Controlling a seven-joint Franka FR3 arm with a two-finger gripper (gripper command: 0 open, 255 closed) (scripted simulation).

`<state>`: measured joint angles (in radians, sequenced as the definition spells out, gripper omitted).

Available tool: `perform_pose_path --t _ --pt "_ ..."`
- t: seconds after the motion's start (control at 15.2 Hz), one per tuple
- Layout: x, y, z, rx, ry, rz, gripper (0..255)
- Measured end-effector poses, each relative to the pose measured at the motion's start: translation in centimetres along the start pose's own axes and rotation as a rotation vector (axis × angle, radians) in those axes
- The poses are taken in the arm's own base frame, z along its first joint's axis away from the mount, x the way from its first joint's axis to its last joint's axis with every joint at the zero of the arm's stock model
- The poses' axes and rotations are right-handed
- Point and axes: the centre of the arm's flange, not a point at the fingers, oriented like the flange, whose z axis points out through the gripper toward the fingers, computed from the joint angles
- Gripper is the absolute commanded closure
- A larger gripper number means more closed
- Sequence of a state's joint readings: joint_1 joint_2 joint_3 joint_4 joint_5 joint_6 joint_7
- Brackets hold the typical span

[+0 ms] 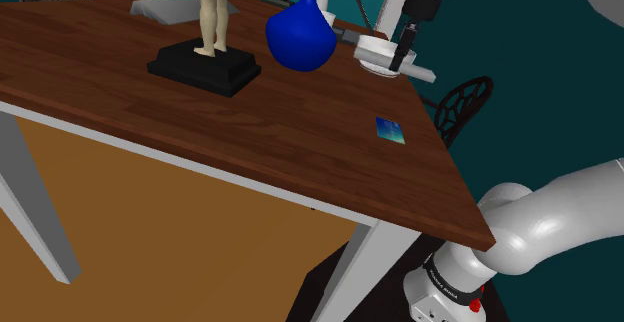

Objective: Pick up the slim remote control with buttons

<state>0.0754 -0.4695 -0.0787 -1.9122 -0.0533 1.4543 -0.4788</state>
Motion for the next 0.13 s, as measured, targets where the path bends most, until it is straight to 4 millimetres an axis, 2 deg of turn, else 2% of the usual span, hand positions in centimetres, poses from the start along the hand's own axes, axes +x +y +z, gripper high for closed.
perform_pose_path --t 0.13 --pt "-0.06 -0.07 -0.83 0.0 0.0 0.0 255"
